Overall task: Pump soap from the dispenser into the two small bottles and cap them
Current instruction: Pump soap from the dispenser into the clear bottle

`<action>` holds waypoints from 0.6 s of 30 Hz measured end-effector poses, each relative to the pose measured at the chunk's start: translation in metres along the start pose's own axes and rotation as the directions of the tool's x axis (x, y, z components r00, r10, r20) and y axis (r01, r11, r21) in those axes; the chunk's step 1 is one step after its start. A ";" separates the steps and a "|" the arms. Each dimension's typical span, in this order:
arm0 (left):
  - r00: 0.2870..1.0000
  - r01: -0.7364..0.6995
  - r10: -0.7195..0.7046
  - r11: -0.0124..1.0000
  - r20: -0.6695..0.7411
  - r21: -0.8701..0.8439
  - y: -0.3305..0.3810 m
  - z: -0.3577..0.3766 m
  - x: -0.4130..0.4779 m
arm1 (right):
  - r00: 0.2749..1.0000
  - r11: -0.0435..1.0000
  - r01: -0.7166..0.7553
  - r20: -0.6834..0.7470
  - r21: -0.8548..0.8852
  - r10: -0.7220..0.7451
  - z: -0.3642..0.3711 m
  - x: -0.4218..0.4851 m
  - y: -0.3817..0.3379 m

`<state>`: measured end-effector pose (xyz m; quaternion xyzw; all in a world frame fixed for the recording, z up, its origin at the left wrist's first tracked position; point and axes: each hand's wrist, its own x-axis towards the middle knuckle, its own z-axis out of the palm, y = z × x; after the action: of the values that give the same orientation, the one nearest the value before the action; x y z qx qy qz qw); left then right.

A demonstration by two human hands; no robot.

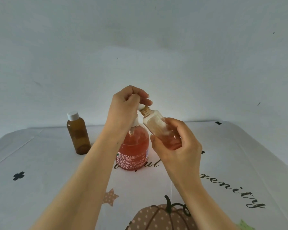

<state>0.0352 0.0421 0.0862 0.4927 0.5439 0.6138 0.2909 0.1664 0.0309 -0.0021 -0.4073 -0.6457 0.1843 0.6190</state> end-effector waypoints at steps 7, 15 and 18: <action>0.996 -0.085 0.082 0.986 0.027 0.143 -0.004 0.001 0.001 | 1.000 1.000 -0.008 -0.024 -0.029 0.007 0.003 -0.002 0.004; 0.995 -0.055 0.053 0.998 -0.081 -0.023 0.000 0.002 -0.001 | 0.998 0.998 0.046 -0.049 -0.033 -0.048 0.007 -0.002 0.001; 0.997 -0.047 0.046 0.999 -0.061 -0.017 0.003 0.000 0.001 | 0.998 0.998 0.046 -0.046 -0.036 -0.048 0.007 -0.001 0.002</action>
<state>0.0354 0.0422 0.0892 0.4836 0.5354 0.6400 0.2645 0.1603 0.0332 -0.0049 -0.4071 -0.6435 0.1485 0.6310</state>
